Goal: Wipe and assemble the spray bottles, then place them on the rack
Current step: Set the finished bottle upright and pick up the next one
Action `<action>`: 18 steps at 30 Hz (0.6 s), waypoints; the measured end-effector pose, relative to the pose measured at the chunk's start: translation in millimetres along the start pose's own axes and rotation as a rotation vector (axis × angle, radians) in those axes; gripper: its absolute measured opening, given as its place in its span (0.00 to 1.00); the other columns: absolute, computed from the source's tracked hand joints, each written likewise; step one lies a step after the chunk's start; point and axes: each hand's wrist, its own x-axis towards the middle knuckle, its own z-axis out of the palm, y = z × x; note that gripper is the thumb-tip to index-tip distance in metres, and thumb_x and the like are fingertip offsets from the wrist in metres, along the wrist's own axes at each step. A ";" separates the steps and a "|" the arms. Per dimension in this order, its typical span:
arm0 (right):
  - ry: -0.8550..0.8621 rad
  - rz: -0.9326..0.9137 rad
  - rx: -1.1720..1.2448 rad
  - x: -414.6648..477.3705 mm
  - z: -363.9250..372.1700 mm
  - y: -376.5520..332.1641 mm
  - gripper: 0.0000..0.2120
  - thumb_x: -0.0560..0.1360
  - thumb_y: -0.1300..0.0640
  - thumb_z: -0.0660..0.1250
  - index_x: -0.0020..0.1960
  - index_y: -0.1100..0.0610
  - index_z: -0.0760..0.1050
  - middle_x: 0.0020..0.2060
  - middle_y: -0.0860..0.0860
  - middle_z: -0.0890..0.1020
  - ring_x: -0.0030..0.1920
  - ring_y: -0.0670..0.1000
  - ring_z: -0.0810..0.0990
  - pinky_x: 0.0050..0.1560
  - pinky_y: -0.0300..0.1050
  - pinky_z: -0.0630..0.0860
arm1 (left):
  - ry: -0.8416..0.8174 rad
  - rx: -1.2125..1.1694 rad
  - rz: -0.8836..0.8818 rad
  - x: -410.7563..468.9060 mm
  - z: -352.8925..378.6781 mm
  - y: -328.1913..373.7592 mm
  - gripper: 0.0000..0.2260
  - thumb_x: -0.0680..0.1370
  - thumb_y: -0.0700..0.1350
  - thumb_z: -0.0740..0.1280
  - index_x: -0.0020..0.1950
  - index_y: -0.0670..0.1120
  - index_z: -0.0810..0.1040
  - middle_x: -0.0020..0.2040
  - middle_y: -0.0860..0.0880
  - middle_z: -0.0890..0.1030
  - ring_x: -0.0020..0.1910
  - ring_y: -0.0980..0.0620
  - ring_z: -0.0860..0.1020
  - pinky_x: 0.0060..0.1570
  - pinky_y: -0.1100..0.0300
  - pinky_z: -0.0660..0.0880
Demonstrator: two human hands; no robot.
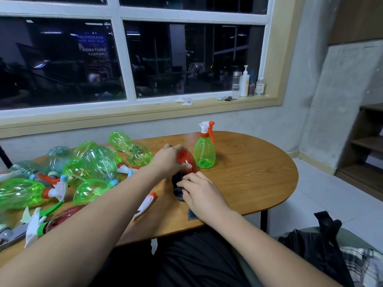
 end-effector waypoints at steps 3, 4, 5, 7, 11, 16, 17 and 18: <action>-0.028 -0.078 -0.026 0.6 -3.5 -1.4 0.12 0.78 0.64 0.71 0.60 0.58 0.86 0.56 0.53 0.84 0.56 0.57 0.78 0.60 0.51 0.80 | -0.017 0.009 0.005 0.6 -1.2 -0.5 0.36 0.75 0.61 0.78 0.79 0.55 0.71 0.66 0.43 0.73 0.64 0.40 0.78 0.67 0.51 0.75; -0.044 -0.100 -0.024 -2.0 -5.9 -1.1 0.12 0.78 0.64 0.71 0.60 0.58 0.85 0.56 0.52 0.83 0.57 0.56 0.78 0.60 0.50 0.80 | -0.022 0.011 0.004 0.8 -1.7 -0.8 0.36 0.75 0.61 0.77 0.80 0.55 0.70 0.66 0.43 0.72 0.64 0.40 0.78 0.68 0.51 0.74; -0.058 -0.114 -0.019 -5.5 -8.2 0.5 0.12 0.79 0.64 0.71 0.61 0.58 0.85 0.57 0.52 0.83 0.58 0.55 0.77 0.60 0.49 0.79 | -0.027 0.012 0.001 0.9 -1.9 -1.1 0.36 0.75 0.61 0.77 0.80 0.55 0.70 0.67 0.42 0.72 0.65 0.39 0.78 0.68 0.51 0.74; -0.062 -0.112 0.006 -14.5 -12.3 6.0 0.12 0.80 0.64 0.70 0.62 0.57 0.84 0.57 0.50 0.81 0.59 0.53 0.76 0.60 0.48 0.79 | -0.034 0.010 -0.008 1.4 -2.0 -1.5 0.35 0.75 0.61 0.77 0.80 0.55 0.70 0.66 0.42 0.72 0.65 0.39 0.78 0.68 0.51 0.74; -0.044 0.037 0.090 -27.7 -21.7 18.3 0.13 0.82 0.62 0.68 0.65 0.55 0.83 0.57 0.46 0.80 0.62 0.47 0.74 0.64 0.45 0.76 | -0.041 0.002 -0.026 2.7 -2.3 0.6 0.35 0.74 0.61 0.78 0.78 0.57 0.71 0.65 0.43 0.71 0.62 0.39 0.79 0.68 0.50 0.75; 0.024 0.255 0.170 -33.3 -29.6 29.1 0.11 0.82 0.60 0.68 0.62 0.51 0.84 0.52 0.43 0.80 0.53 0.43 0.78 0.55 0.42 0.77 | -0.049 -0.012 -0.031 2.3 -2.7 2.0 0.34 0.74 0.61 0.78 0.78 0.58 0.71 0.65 0.44 0.70 0.62 0.39 0.79 0.68 0.48 0.76; 0.009 0.271 0.162 -34.0 -30.9 32.1 0.11 0.82 0.60 0.68 0.61 0.52 0.84 0.52 0.42 0.80 0.52 0.44 0.78 0.54 0.43 0.78 | -0.048 -0.013 -0.032 2.2 -2.7 1.4 0.34 0.75 0.61 0.78 0.78 0.58 0.71 0.65 0.44 0.70 0.62 0.39 0.79 0.68 0.48 0.76; -0.015 0.276 0.149 -34.5 -32.2 35.4 0.10 0.81 0.60 0.68 0.60 0.52 0.84 0.51 0.43 0.79 0.52 0.44 0.79 0.54 0.44 0.78 | -0.047 -0.013 -0.034 2.0 -2.7 1.0 0.34 0.75 0.60 0.78 0.78 0.58 0.71 0.65 0.44 0.70 0.62 0.39 0.79 0.68 0.48 0.76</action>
